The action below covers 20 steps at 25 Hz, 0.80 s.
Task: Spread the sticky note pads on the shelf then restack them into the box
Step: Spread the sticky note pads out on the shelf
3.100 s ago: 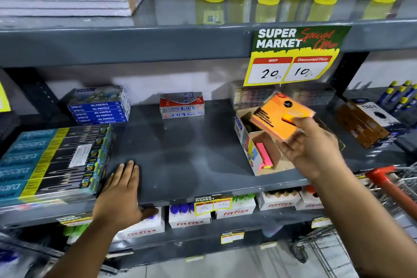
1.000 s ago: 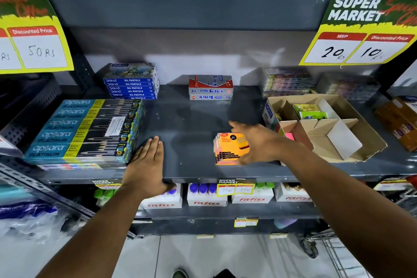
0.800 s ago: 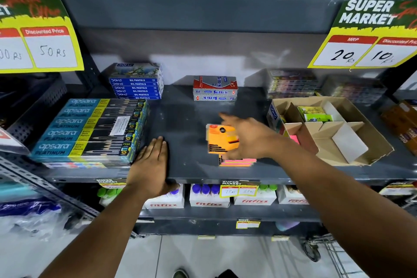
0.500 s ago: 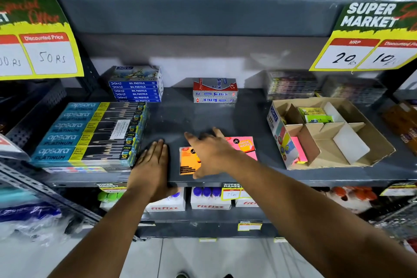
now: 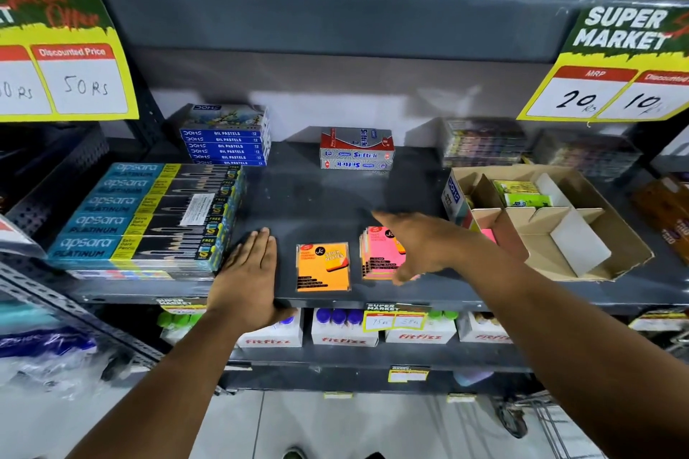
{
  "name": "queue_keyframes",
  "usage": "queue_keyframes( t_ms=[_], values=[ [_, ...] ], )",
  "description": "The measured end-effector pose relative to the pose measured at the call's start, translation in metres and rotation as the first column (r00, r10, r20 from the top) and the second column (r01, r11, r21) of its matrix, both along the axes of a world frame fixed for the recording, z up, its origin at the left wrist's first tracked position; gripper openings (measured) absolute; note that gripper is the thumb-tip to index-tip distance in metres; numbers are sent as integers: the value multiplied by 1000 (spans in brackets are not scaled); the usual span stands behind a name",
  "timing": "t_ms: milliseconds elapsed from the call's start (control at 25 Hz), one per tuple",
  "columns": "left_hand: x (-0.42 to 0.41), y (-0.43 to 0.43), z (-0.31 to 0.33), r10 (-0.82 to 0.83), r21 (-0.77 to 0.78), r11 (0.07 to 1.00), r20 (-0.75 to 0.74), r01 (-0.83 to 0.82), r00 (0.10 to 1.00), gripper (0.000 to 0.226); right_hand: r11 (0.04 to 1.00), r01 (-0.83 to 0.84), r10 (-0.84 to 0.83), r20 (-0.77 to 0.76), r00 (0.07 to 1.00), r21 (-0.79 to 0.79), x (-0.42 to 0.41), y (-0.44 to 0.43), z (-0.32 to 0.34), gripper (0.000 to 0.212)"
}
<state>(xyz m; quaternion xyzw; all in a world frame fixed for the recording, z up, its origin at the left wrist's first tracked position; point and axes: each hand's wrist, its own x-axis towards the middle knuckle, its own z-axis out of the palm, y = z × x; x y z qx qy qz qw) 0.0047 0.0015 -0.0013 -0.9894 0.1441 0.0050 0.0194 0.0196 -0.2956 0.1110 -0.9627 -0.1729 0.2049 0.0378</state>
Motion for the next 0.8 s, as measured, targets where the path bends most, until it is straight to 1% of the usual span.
queue_keyframes(
  t_ms=[240,320,400,600,800],
  values=[
    [-1,-3,5,11,-19,1000,3,-10,1000,134,993,49,-47,-17,999,112,24,-8,18,123],
    [-1,-4,6,31,-36,999,2,-31,1000,135,988,61,-69,56,996,141,47,-8,24,123],
    [-1,-5,7,44,-60,997,-11,-45,999,134,990,73,-88,117,989,124,68,-5,16,120],
    [-1,-2,8,40,-95,995,-13,-41,999,130,997,49,-51,39,998,62,105,4,-31,115],
    [1,-1,7,24,-84,996,-19,-26,1000,130,998,32,-32,-10,999,54,116,-2,-37,114]
  ],
)
